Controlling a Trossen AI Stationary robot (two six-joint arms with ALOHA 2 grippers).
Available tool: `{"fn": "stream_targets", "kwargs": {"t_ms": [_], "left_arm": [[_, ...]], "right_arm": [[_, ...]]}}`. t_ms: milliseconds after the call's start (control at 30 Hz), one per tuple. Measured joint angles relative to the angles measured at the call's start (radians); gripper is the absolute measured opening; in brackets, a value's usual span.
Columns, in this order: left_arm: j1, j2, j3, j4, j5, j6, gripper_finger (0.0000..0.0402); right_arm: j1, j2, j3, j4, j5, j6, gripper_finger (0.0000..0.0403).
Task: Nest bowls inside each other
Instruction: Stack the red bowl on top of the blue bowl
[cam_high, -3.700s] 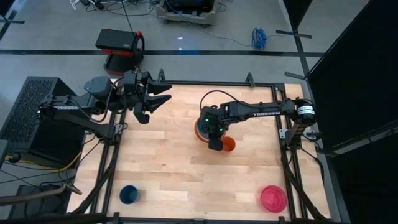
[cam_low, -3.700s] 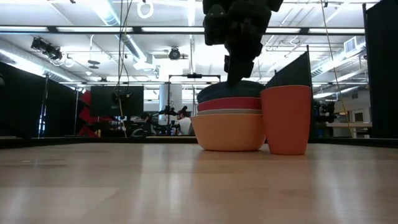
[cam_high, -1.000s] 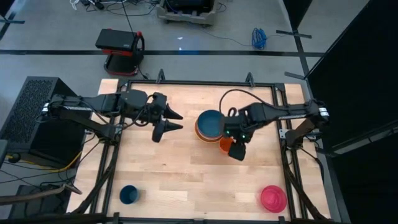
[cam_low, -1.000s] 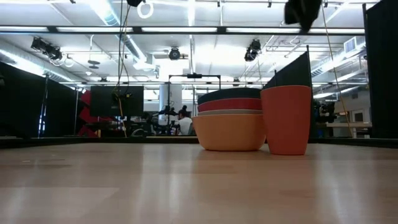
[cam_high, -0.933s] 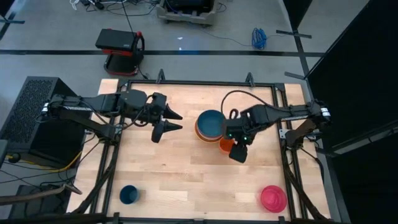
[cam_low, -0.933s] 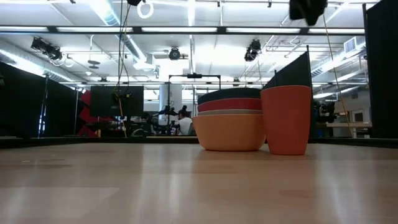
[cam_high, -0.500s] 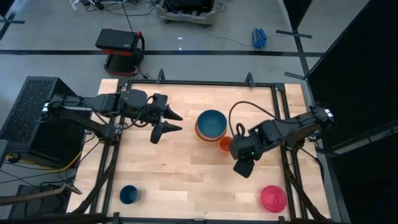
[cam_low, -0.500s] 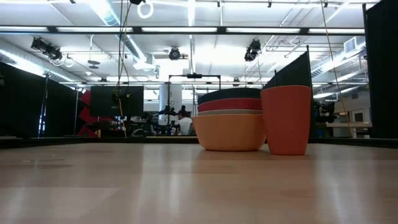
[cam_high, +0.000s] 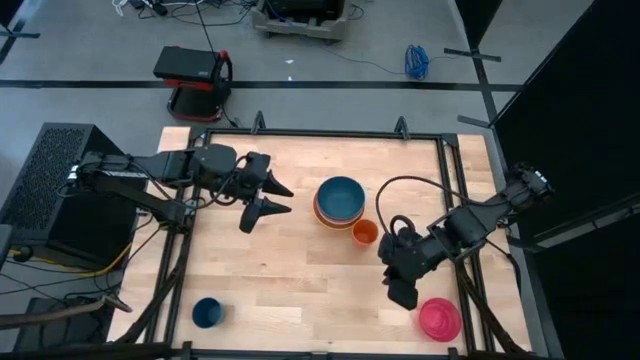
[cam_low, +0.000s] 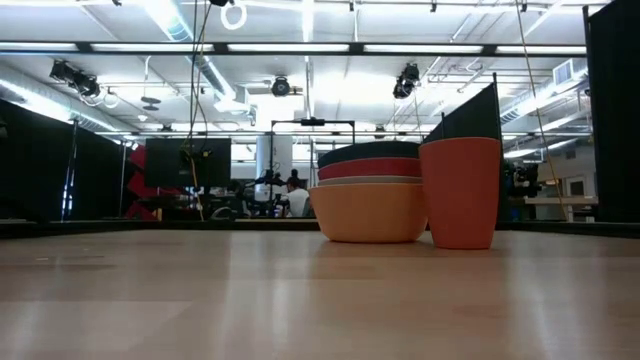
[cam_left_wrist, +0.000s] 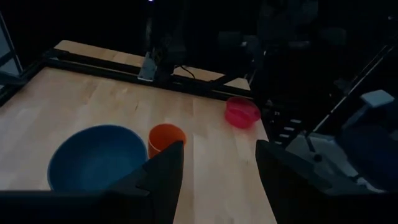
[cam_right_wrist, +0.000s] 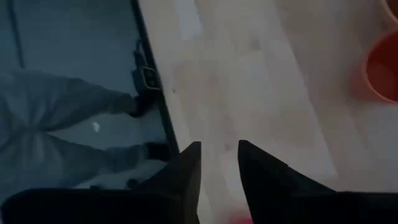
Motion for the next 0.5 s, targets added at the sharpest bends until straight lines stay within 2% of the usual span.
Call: {"fn": "stream_targets", "kwargs": {"t_ms": [267,400,500], "left_arm": [[0.000,0.000,0.000,0.004,0.004,-0.029,0.0188],[0.000,0.000,0.000,0.011,0.004,-0.057,0.0188],[0.000,0.000,0.000,0.015,-0.016,-0.072,0.0188]], "right_arm": [[0.054,-0.140,-0.217,0.353,0.059,-0.044,0.0050],[0.088,-0.271,-0.420,0.516,0.065,0.078,0.0051],[0.117,-0.343,-0.510,0.548,0.059,0.145,0.0061]]}}
